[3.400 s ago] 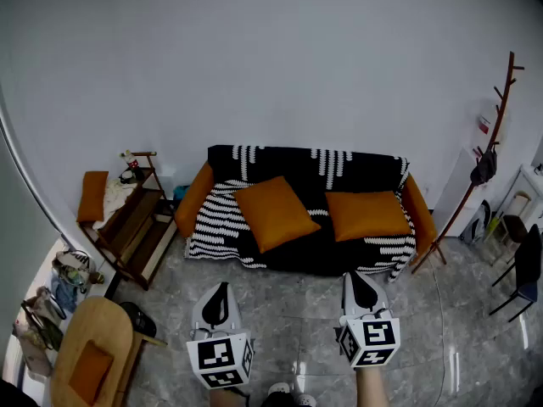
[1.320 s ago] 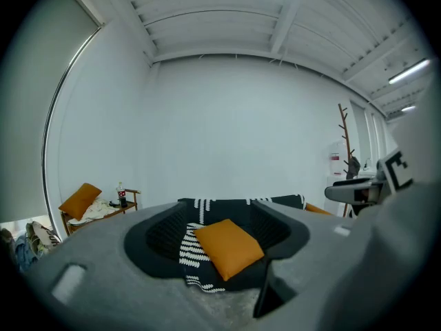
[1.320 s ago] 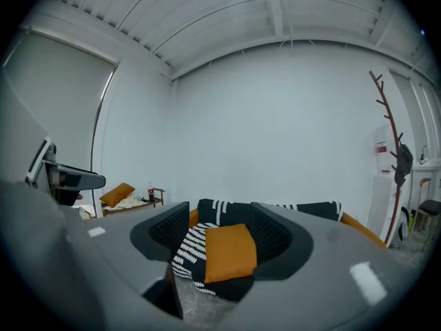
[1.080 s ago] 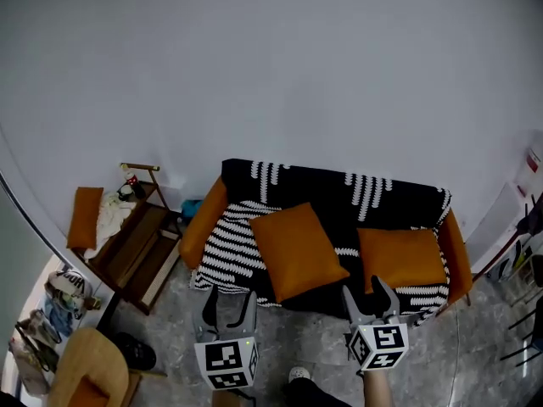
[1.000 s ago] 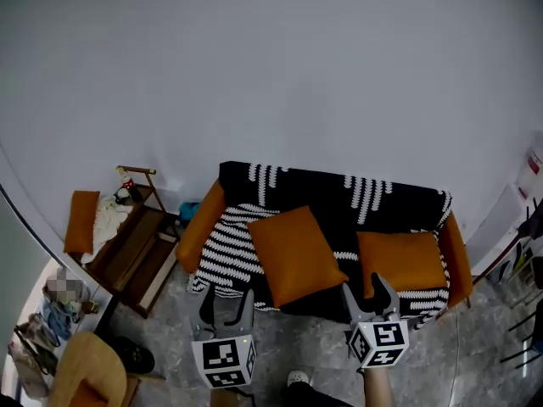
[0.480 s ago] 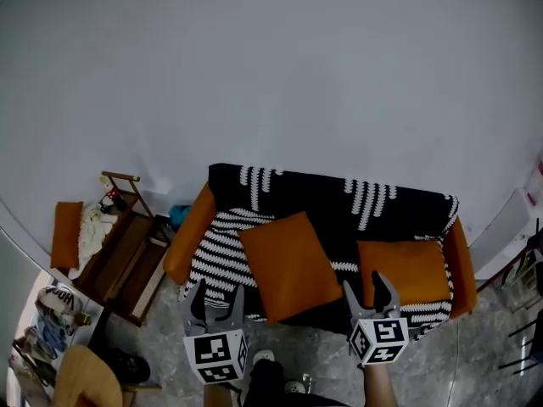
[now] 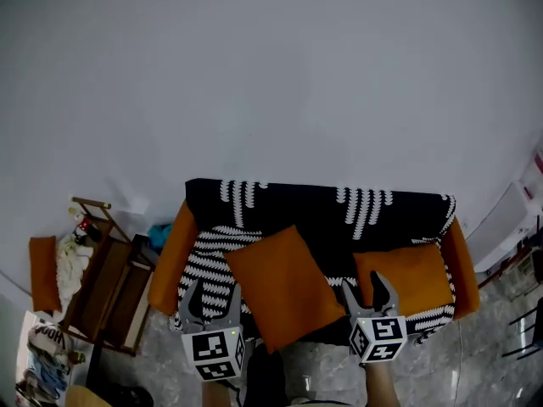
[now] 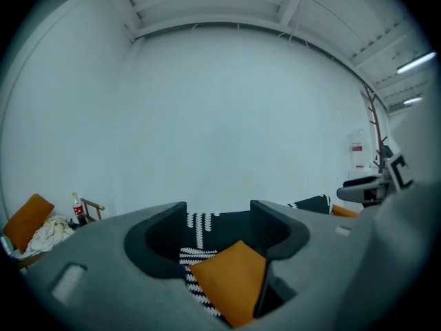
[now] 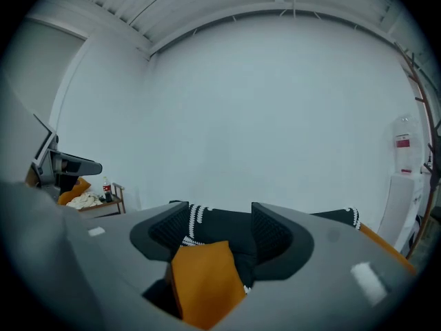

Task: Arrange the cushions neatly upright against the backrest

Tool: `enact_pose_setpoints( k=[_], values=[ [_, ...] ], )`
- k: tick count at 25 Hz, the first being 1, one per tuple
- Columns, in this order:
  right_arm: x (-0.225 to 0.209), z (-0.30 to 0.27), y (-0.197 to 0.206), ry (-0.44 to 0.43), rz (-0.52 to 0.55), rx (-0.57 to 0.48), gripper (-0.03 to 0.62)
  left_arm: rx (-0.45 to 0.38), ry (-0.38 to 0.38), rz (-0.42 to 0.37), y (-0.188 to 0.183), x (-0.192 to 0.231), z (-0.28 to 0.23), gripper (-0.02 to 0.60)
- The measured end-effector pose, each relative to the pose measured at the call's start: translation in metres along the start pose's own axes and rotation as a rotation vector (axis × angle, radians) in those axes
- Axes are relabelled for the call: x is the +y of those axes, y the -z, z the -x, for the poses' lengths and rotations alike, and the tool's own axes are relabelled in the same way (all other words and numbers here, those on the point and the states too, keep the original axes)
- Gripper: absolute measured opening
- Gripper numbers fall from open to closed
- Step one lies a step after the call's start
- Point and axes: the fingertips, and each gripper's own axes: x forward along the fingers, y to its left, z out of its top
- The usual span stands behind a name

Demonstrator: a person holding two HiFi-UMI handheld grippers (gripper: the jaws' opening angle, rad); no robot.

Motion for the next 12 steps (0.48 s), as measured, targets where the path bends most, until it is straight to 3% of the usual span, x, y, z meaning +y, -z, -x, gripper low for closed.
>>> enact_pose_setpoints(
  k=[12],
  values=[
    [-0.026, -0.147, -0.014, 0.196, -0.046, 0.066, 0.285, 0.058, 0.209, -0.046, -0.033, 0.035, -0.208, 0.295]
  ],
)
